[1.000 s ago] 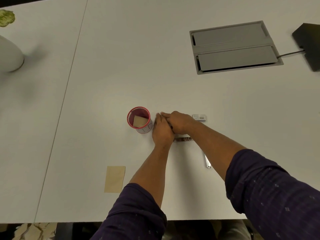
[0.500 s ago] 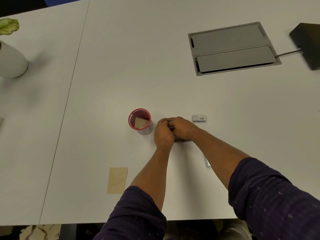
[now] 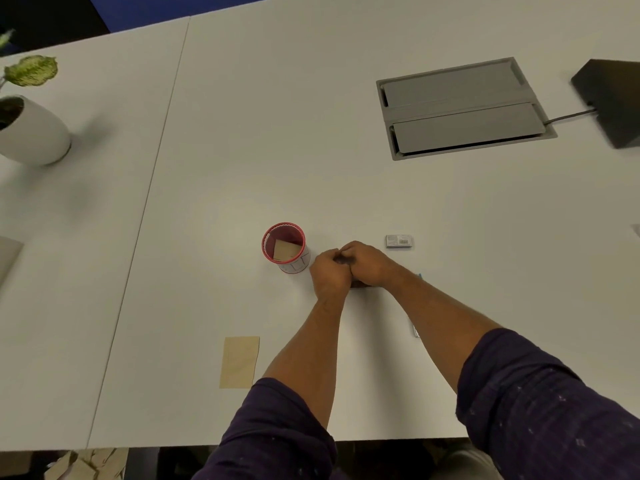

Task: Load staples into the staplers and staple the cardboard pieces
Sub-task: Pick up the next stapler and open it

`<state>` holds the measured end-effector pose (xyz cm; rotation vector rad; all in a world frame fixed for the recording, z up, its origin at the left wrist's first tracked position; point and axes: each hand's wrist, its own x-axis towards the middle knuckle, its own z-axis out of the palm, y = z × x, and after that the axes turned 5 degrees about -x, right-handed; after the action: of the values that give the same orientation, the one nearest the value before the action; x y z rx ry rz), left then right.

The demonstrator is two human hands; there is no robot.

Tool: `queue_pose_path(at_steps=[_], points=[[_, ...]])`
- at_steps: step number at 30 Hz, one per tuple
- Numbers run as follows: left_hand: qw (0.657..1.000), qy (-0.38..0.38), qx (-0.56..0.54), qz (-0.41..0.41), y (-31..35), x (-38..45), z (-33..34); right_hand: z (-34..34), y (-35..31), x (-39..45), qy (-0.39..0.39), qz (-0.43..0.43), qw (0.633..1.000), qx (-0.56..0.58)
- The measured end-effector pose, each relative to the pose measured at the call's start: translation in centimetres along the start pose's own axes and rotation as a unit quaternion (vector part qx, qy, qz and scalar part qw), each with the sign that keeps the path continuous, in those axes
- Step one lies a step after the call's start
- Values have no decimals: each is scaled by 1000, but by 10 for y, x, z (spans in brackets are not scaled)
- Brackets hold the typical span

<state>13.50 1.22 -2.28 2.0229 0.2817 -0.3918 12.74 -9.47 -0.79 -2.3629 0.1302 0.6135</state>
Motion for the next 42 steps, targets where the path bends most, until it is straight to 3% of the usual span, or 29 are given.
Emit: queue_pose_path(at_steps=[6, 14, 24, 32, 42], points=[[997, 41, -54, -31, 11, -8, 5, -4, 3, -13, 61, 2, 995, 74], [990, 98, -99, -4, 30, -21, 0, -7, 0, -25, 183, 30, 957, 222], [974, 137, -168, 61, 39, -33, -20, -17, -11, -26, 154, -48, 932, 326], [962, 200, -170, 77, 47, -33, -46, -18, -45, -22, 164, -65, 933, 314], [964, 231, -92, 92, 45, -28, -78, -17, -93, -3, 179, -35, 952, 247]])
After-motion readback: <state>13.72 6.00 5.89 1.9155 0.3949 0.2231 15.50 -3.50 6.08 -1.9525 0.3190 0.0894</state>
